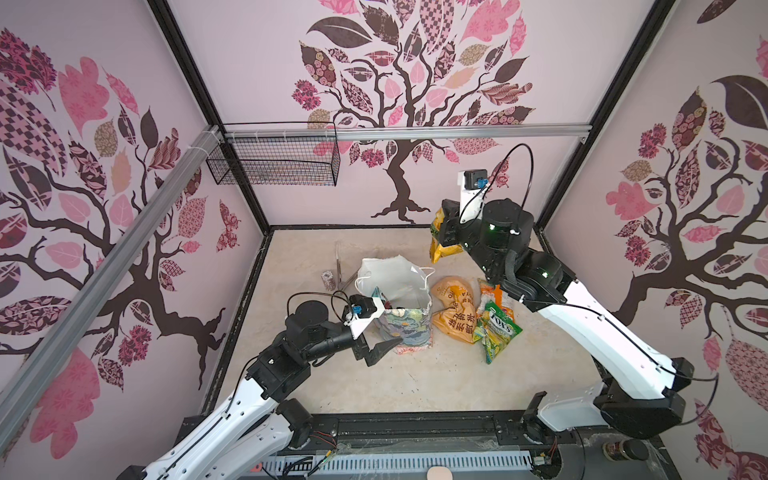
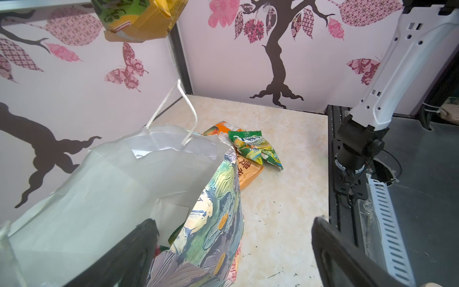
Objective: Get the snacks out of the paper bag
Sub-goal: 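Grasp the yellow packet and lift it out of the bag with the right gripper, then carry the yellow packet beyond the bag and release it on the table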
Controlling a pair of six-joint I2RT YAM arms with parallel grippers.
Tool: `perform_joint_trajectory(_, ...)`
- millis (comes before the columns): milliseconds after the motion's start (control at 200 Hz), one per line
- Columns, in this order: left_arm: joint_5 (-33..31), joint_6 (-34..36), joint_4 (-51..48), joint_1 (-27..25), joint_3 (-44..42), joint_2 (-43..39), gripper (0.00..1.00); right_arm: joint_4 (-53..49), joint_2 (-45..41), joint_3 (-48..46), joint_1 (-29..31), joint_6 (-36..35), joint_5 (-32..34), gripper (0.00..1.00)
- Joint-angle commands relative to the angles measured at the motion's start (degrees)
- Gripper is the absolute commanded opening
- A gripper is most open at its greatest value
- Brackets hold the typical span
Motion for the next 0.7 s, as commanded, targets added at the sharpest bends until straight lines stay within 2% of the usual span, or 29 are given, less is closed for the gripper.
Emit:
perform_joint_trajectory(0,2.54,-0.59,0.17,0.06,2.10,0.23,0.98,3.24,-2.88,-3.58,-5.06,-0.91,3.72,0.00)
perform_joint_trajectory(150,0.95,-0.40,0.15,0.06,2.01,0.10,0.98,6.60,-3.02,-10.67,-11.22,-1.42,6.34,0.00)
perform_joint_trajectory(315,-0.96,-0.04,-0.19,0.02,1.98,0.19,0.98,8.27,-1.04,-16.52,-17.68,1.71,4.35,0.00)
perform_joint_trajectory(530,-1.77,0.22,-0.48,0.06,1.95,0.43,0.98,14.34,5.70,-22.03,-19.89,-2.98,9.78,0.00)
perform_joint_trajectory(695,-2.43,0.40,-0.48,0.10,1.91,0.10,0.98,14.73,12.50,-22.04,-22.92,-2.43,8.82,0.00)
